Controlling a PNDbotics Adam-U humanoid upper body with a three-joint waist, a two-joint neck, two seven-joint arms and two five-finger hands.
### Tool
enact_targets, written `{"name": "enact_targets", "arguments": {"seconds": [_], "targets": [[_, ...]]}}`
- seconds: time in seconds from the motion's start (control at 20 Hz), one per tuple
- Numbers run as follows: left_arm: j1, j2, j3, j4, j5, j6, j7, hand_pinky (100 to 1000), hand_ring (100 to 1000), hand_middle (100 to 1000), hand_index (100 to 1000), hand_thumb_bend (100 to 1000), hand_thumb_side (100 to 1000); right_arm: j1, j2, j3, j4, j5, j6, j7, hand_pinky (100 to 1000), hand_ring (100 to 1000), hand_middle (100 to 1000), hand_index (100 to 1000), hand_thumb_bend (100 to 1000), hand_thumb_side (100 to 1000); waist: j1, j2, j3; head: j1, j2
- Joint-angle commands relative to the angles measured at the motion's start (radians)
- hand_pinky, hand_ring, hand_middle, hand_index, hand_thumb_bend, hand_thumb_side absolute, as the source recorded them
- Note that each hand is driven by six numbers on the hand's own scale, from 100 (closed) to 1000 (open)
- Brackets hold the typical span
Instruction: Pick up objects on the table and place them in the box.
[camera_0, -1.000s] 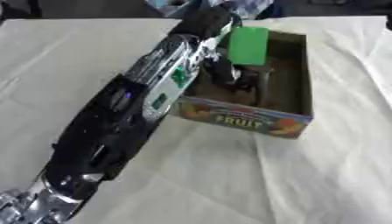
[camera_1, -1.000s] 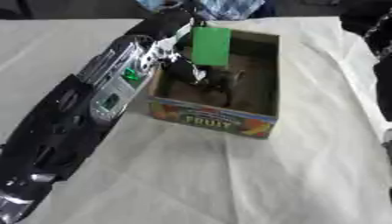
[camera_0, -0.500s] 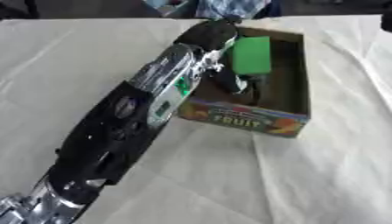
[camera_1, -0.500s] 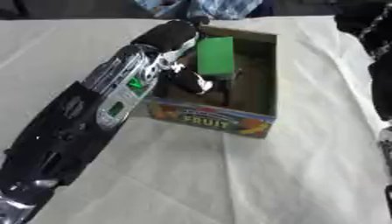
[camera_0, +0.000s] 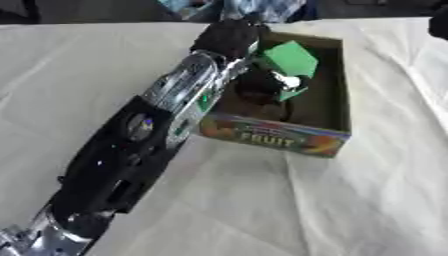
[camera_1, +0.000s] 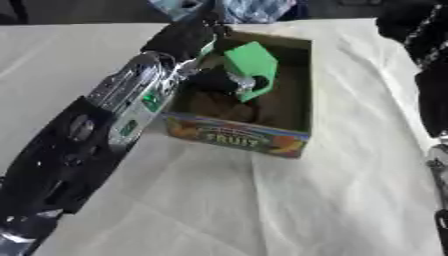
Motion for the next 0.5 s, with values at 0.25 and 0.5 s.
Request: {"name": "enact_targets", "arguments": {"seconds": [0.25, 0.5], "targets": [[-0.011, 0.007, 0.010, -0.011, 0.009, -0.002, 0.024, 658, 875, 1000, 920, 725, 1000, -0.008, -0.011, -0.004, -0.020, -0.004, 0.003, 0.000, 805, 741, 664, 975, 393, 1000, -0.003, -0.021, -0.001, -0.003, -0.015], [-0.005, 0.015, 0.012, -0.036, 0.024, -0.005, 0.052, 653, 869, 1000, 912, 648, 1000, -0.005, -0.012, -0.006, -0.020, -0.002, 0.003, 0.000, 805, 740, 664, 975, 393, 1000, -0.004, -0.021, 0.001, -0.005, -0.015]]}}
